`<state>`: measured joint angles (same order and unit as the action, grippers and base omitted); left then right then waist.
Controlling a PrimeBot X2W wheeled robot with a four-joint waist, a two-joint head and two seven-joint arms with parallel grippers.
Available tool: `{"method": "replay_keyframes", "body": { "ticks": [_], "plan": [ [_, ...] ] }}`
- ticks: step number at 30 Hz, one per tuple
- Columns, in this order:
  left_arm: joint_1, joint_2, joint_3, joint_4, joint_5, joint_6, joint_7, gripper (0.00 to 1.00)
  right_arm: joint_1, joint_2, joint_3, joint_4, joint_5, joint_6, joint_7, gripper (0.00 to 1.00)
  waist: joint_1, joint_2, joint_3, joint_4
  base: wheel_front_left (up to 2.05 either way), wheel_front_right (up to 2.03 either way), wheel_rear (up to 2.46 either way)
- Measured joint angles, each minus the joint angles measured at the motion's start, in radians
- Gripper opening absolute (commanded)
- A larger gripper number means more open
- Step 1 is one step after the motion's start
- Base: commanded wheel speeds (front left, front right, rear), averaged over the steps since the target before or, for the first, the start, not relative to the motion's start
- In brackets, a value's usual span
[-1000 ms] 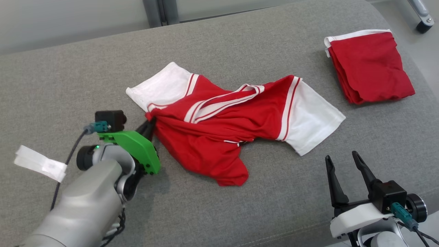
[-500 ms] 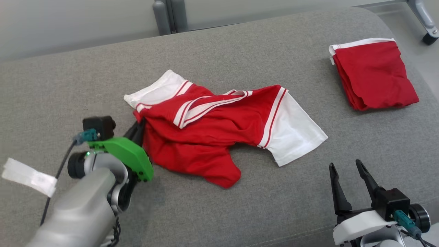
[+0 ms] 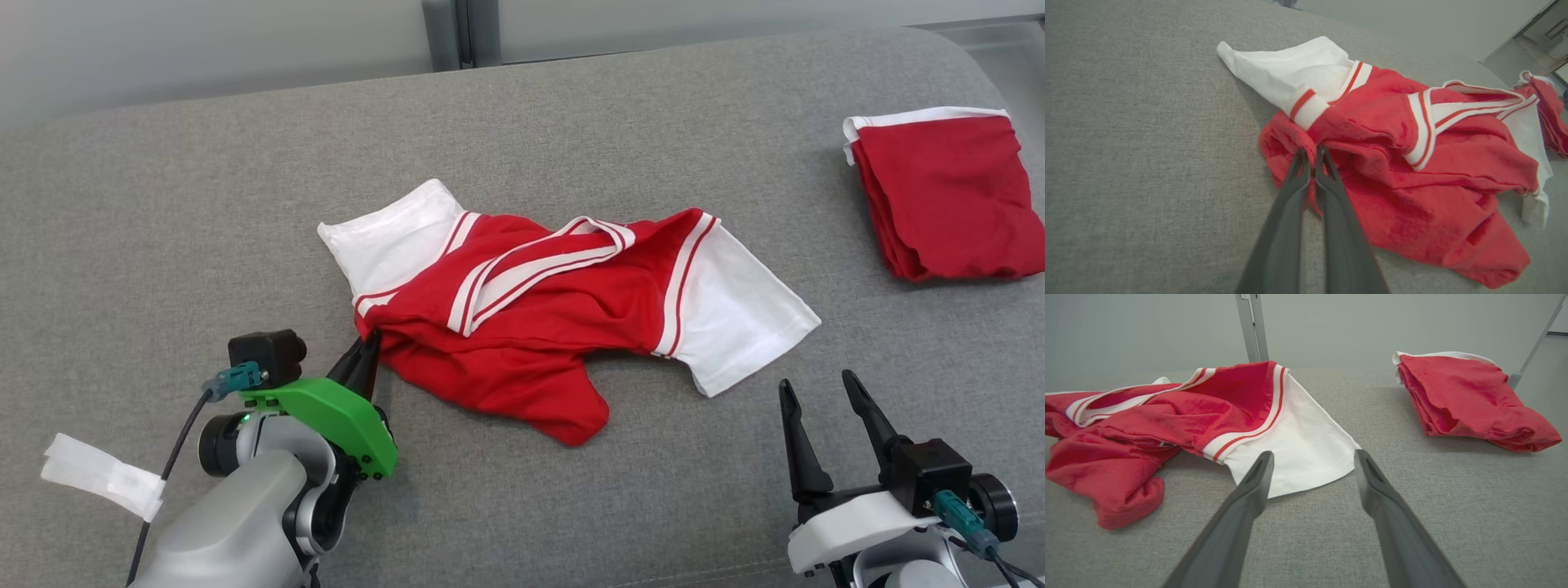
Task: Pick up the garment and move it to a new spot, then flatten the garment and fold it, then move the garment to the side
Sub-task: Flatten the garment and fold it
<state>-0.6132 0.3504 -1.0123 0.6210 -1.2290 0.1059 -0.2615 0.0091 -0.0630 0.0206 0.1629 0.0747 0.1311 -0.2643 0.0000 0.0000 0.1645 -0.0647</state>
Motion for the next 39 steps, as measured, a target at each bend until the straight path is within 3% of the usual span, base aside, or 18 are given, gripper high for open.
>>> {"method": "replay_keyframes", "body": {
  "ticks": [1,2,14,15,16,17,19,21,26,30,34,39],
  "plan": [
    [0.0,0.0,0.006,0.0,0.002,0.001,0.0,0.96,-0.001,0.0,0.0,0.0,0.0,0.0,0.0,1.0,0.0,0.0,0.0,0.002,0.0,0.0,0.0],
    [0.001,0.001,0.011,0.0,0.005,0.002,0.0,1.0,-0.001,-0.001,0.002,0.0,0.0,0.0,0.0,1.0,0.0,0.0,0.0,0.003,0.0,0.0,0.0],
    [0.026,0.013,0.037,0.003,0.016,0.004,-0.001,1.0,0.008,0.001,0.012,0.006,0.001,0.0,0.0,1.0,0.0,0.0,0.003,-0.016,0.0,0.0,0.0],
    [0.026,0.013,0.039,0.004,0.016,0.004,-0.001,0.93,0.008,0.001,0.012,0.006,0.001,0.0,0.0,1.0,0.0,0.0,0.003,-0.018,0.0,0.0,0.0],
    [0.026,0.014,0.04,0.005,0.015,0.004,-0.001,0.57,0.008,0.002,0.012,0.006,0.001,0.0,0.0,1.0,0.0,0.0,0.004,-0.019,0.0,0.0,0.0],
    [0.026,0.015,0.041,0.006,0.014,0.003,-0.001,0.45,0.008,0.002,0.012,0.006,0.001,0.0,0.0,1.0,0.0,0.0,0.004,-0.021,0.0,0.0,0.0],
    [0.026,0.016,0.042,0.008,0.014,0.0,0.0,0.36,0.007,0.002,0.012,0.006,0.001,0.0,0.0,1.0,0.0,0.0,0.005,-0.023,0.0,0.0,0.0],
    [0.026,0.016,0.039,0.01,0.01,-0.005,0.008,0.0,0.007,0.003,0.012,0.006,0.0,0.0,0.0,1.0,0.0,0.0,0.003,-0.025,0.0,0.0,0.0],
    [0.03,0.033,0.037,-0.009,0.006,-0.008,0.013,0.0,0.008,0.002,0.011,0.008,0.0,0.0,0.0,1.0,0.0,0.0,-0.007,-0.028,0.0,0.0,0.0],
    [0.071,0.077,0.07,-0.106,0.003,0.016,0.006,0.0,0.017,0.002,0.01,0.008,0.0,0.0,0.0,1.0,0.0,0.0,-0.021,-0.033,0.0,0.0,0.0],
    [0.149,0.137,0.103,-0.286,0.013,0.077,0.003,0.0,0.032,0.001,0.002,0.008,0.0,0.0,0.0,1.0,0.0,0.0,-0.036,-0.034,0.0,0.0,0.0],
    [0.276,0.215,0.144,-0.562,0.056,0.196,0.0,0.0,0.063,0.002,-0.011,0.004,0.0,0.0,0.0,1.0,0.0,0.0,-0.054,-0.023,0.0,0.0,0.0]
  ]
}}
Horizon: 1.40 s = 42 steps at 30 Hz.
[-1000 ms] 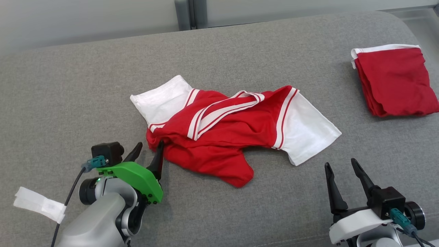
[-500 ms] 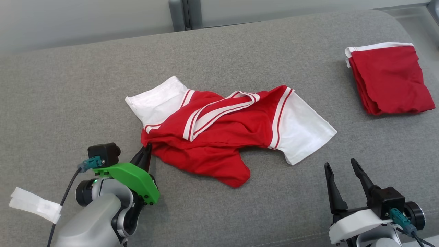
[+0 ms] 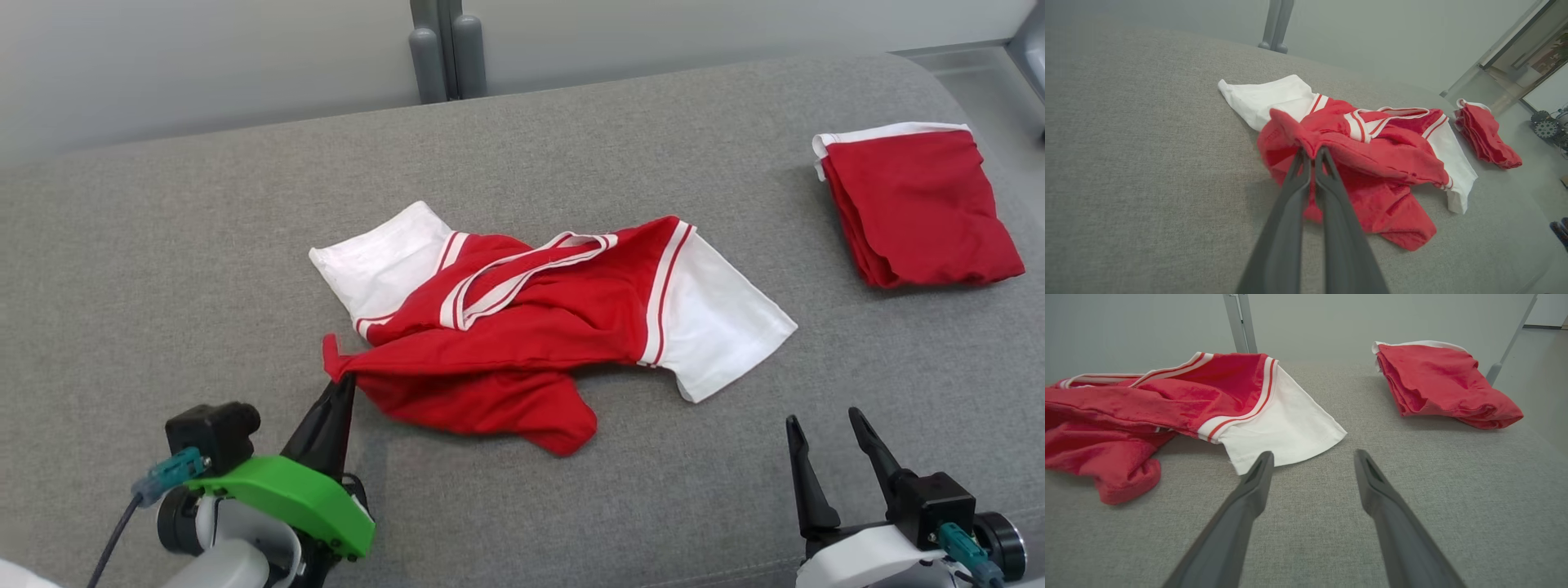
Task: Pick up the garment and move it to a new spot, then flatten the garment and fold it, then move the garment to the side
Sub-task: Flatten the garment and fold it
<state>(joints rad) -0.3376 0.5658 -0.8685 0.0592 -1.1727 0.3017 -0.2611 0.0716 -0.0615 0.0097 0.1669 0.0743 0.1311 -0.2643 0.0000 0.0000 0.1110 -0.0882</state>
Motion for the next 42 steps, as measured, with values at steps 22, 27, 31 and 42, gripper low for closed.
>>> {"method": "replay_keyframes", "body": {
  "ticks": [22,27,31,42],
  "plan": [
    [0.41,-0.287,0.121,0.227,0.275,-0.101,-0.002,1.0,0.042,-0.006,0.009,0.008,-0.006,0.0,0.0,1.0,0.0,0.0,-0.051,0.116,0.0,0.0,0.0],
    [0.425,-0.329,0.225,0.3,0.309,-0.121,-0.003,1.0,0.047,-0.006,0.009,0.007,-0.006,0.0,0.0,1.0,0.0,0.0,-0.057,0.13,0.0,0.0,0.0],
    [0.463,-0.335,0.301,0.347,0.302,-0.106,-0.003,1.0,0.048,-0.005,0.014,0.005,-0.007,0.0,0.0,1.0,0.0,0.0,-0.055,0.131,0.0,0.0,0.0],
    [0.464,-0.374,0.438,0.235,0.303,-0.17,0.018,1.0,0.045,-0.006,0.012,0.001,-0.007,0.0,0.0,1.0,0.0,0.0,-0.026,0.125,0.0,0.0,0.0]
  ]
}}
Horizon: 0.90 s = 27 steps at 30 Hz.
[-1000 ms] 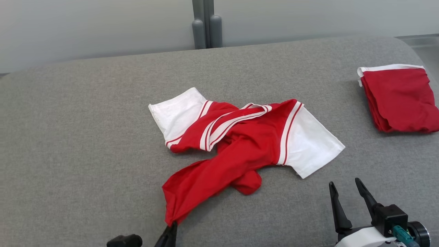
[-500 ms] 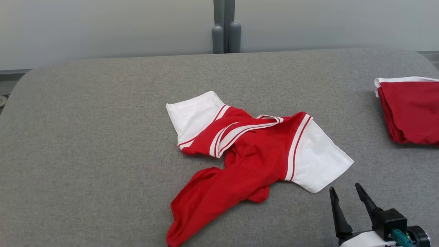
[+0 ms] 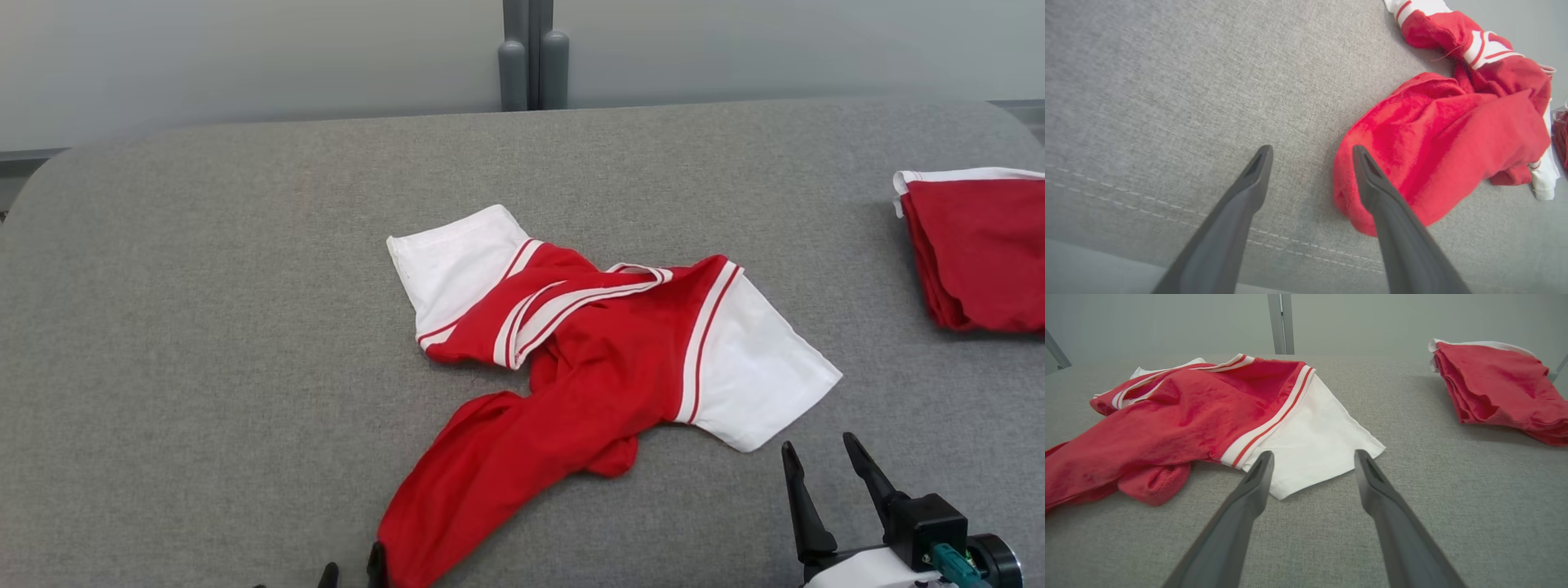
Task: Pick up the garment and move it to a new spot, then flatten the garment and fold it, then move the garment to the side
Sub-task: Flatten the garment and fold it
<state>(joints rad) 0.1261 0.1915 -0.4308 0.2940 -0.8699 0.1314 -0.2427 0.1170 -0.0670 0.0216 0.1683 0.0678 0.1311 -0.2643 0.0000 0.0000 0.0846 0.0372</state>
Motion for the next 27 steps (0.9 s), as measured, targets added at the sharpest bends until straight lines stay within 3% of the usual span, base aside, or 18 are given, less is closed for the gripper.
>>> {"method": "replay_keyframes", "body": {
  "ticks": [10,17,23,27],
  "plan": [
    [-0.018,-0.026,-0.032,0.025,-0.055,-0.044,0.083,1.0,-0.008,0.001,0.003,0.002,0.0,0.0,0.0,1.0,0.0,0.0,0.009,-0.026,0.0,0.0,0.0],
    [-0.043,-0.021,0.007,0.043,-0.058,-0.034,0.046,1.0,-0.008,-0.001,0.001,0.002,0.0,0.0,0.0,1.0,0.0,0.0,0.008,-0.038,0.0,0.0,0.0],
    [-0.046,0.017,0.072,-0.005,0.018,-0.008,-0.01,1.0,-0.004,-0.002,-0.017,-0.027,-0.003,0.0,0.0,1.0,0.0,0.0,-0.015,-0.037,0.0,0.0,0.0],
    [-0.039,0.046,0.124,-0.061,0.13,0.0,-0.018,1.0,-0.004,-0.001,-0.027,-0.067,-0.01,0.0,0.0,1.0,0.0,0.0,-0.037,-0.034,0.0,0.0,0.0]
  ]
}}
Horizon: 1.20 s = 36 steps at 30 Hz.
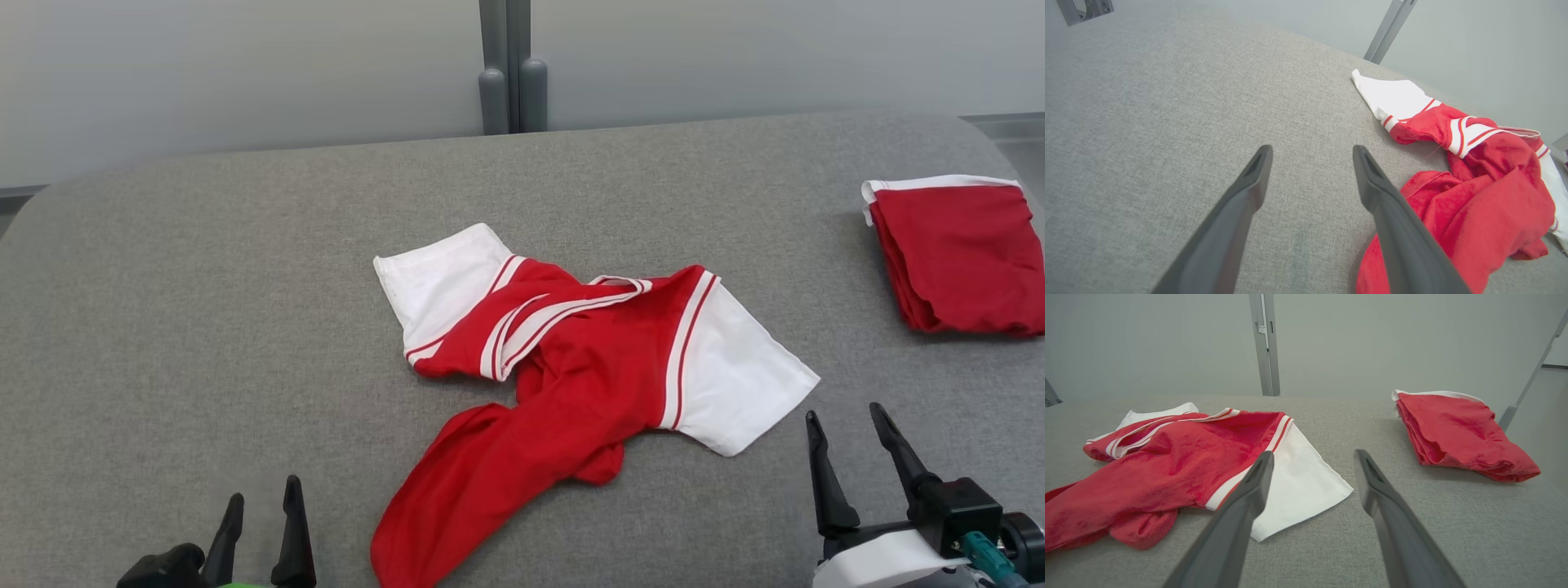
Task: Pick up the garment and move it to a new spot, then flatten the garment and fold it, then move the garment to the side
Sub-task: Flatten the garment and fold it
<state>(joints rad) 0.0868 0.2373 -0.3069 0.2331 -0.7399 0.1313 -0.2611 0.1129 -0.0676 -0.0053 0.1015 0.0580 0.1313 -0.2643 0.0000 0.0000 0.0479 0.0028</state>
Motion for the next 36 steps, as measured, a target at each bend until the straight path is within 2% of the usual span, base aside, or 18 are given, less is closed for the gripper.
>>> {"method": "replay_keyframes", "body": {
  "ticks": [5,6,14,24,36],
  "plan": [
    [0.052,0.002,0.064,-0.074,0.167,-0.014,0.0,1.0,0.001,0.001,-0.029,-0.048,-0.008,0.0,0.0,1.0,0.0,0.0,-0.029,0.003,0.0,0.0,0.0],
    [0.068,0.008,0.078,-0.096,0.245,-0.031,-0.001,1.0,0.005,-0.002,-0.035,-0.059,-0.011,0.0,0.0,1.0,0.0,0.0,-0.04,0.006,0.0,0.0,0.0],
    [0.138,-0.032,0.161,-0.165,0.43,-0.113,-0.002,1.0,0.003,-0.011,-0.092,-0.087,-0.028,0.0,0.0,1.0,0.0,0.0001,-0.061,0.015,0.0,0.0,0.0],
    [0.175,-0.109,0.284,-0.141,0.496,-0.199,-0.002,1.0,-0.015,-0.022,-0.108,-0.039,-0.042,0.0,0.0,1.0,0.0,0.0,-0.057,0.013,0.0,0.0,0.0],
    [0.178,-0.156,0.349,-0.129,0.531,-0.243,-0.002,1.0,-0.01,-0.019,-0.102,0.001,-0.034,0.0,0.0,1.0,0.0,0.0,-0.069,0.038,0.0,0.0,0.0]
  ]
}}
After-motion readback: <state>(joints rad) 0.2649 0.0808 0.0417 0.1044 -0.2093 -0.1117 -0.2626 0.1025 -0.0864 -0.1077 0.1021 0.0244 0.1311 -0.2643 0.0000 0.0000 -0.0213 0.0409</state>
